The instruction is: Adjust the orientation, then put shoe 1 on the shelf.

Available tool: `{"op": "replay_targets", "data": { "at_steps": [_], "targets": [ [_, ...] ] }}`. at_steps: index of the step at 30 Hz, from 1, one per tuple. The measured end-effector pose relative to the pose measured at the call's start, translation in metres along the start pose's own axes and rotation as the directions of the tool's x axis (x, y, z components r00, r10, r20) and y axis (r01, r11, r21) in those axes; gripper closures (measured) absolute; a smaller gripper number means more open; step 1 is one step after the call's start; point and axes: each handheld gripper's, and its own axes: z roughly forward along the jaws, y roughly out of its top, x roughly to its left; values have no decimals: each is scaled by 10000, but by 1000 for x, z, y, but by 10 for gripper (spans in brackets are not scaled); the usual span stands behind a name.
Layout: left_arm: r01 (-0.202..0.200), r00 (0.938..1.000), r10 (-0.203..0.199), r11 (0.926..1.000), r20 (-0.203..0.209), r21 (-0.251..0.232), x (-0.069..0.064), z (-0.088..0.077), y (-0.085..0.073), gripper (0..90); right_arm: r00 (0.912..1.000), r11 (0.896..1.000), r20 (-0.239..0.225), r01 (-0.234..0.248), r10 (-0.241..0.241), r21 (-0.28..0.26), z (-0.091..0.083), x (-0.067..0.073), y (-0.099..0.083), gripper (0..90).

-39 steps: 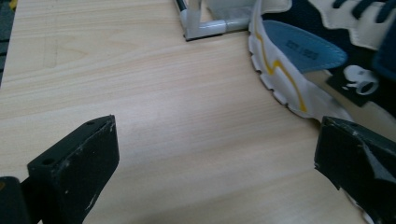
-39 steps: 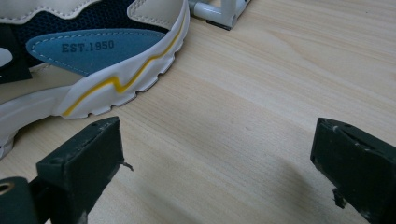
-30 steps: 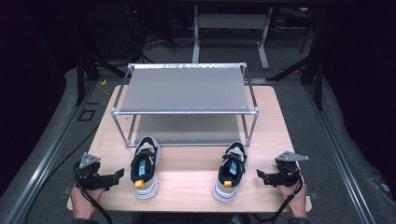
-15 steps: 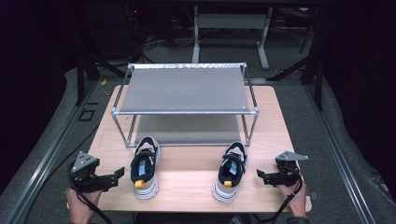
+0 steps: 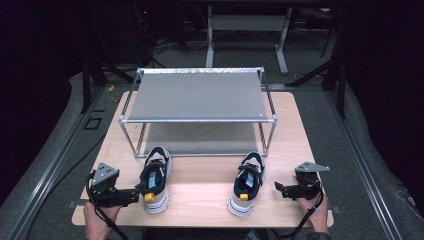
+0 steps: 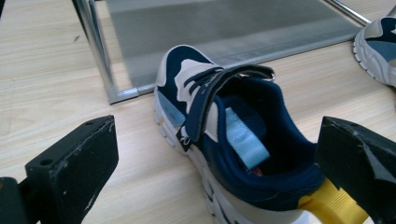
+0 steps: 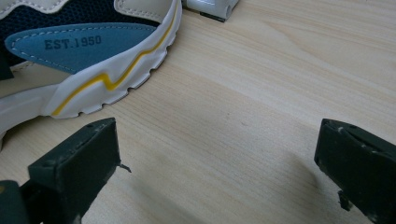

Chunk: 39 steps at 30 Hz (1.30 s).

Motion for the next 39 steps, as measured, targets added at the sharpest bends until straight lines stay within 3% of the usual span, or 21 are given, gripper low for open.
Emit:
{"op": "replay_targets", "data": {
  "at_steps": [12, 16, 17, 22, 25, 31, 34, 36, 39],
  "targets": [
    [-63, 10000, 62, 9996, 64, 267, -27, 18, -8, 0, 10000, 10000, 52, 11, -12, 89, 0, 0, 0, 0],
    [-210, 9997, 214, 9992, -119, 349, -38, 25, -12, 0, 10000, 9998, 85, 44, -45, 184, 0, 0, 0, 0],
    [-320, 9989, 340, 9979, -336, 571, -39, 31, -15, 0, 10000, 9998, 78, 26, -27, 184, 1, 1, 0, 0],
    [-207, 9970, 267, 9964, -731, 823, -36, 41, -25, 0, 9999, 9999, 122, 57, -58, 89, 1, 1, 0, 0],
    [-3, 9977, 61, 9963, -668, 865, -30, 40, -32, 0, 9999, 10000, 113, 41, -42, 70, 1, 1, 0, 0],
    [242, 9938, -137, 9952, -1104, 948, -15, 23, -47, 7, 9999, 9999, 157, 23, -25, 103, 2, 1, 0, 1],
    [435, 9939, -338, 9948, -1046, 920, -12, 20, -47, 12, 9999, 9999, 160, 55, -56, 109, 2, 1, 0, 0],
    [533, 9960, -470, 9952, -763, 822, -18, 28, -43, 0, 9999, 9999, 107, 47, -49, 94, 2, 1, 0, 0],
    [542, 9964, -484, 9950, -698, 836, -22, 36, -41, 0, 9999, 9999, 111, 70, -71, 73, 2, 1, 0, 0]
  ]
}}
